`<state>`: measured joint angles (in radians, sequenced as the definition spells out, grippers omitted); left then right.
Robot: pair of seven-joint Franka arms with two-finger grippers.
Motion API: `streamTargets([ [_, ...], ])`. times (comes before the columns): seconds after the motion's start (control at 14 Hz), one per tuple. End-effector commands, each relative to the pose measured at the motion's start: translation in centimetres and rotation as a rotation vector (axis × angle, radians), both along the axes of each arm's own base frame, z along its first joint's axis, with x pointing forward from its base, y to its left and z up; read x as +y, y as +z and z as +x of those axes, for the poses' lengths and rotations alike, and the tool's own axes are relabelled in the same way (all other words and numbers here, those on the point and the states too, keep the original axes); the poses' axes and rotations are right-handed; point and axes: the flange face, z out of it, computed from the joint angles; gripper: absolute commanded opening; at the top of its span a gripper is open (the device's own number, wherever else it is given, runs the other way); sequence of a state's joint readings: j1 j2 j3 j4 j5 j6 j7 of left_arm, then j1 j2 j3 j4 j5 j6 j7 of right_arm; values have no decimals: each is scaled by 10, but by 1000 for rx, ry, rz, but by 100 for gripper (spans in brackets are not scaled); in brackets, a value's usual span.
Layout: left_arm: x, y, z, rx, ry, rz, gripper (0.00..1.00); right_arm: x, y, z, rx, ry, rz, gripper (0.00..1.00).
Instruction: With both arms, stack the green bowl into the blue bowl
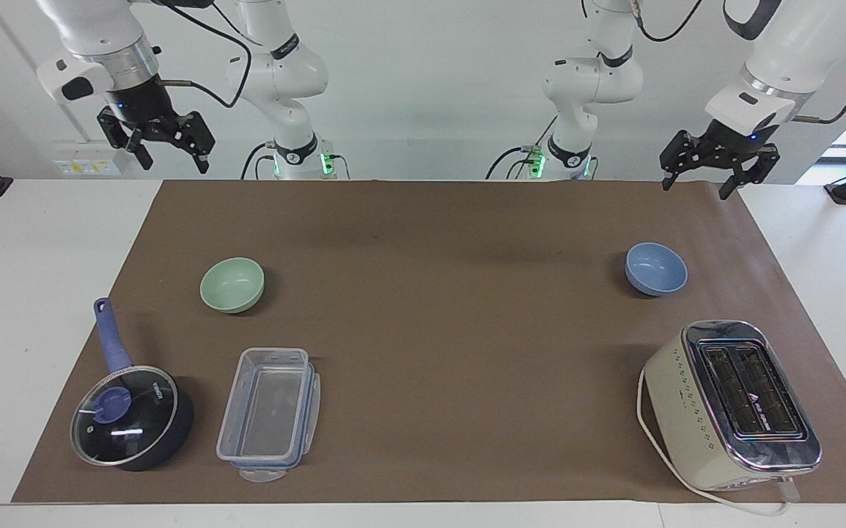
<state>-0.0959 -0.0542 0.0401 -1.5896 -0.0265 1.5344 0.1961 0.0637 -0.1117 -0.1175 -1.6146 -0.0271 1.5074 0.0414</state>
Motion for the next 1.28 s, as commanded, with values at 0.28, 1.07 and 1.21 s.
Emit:
streamTargets([
  [0.28, -2, 2, -2, 3, 14, 12, 100, -2, 4, -6, 3, 19, -11, 100],
  [1.07, -4, 2, -3, 2, 6, 7, 100, -4, 3, -7, 7, 14, -11, 100],
  [1.21, -3, 2, -3, 3, 6, 7, 100, -5, 3, -6, 9, 13, -11, 100],
])
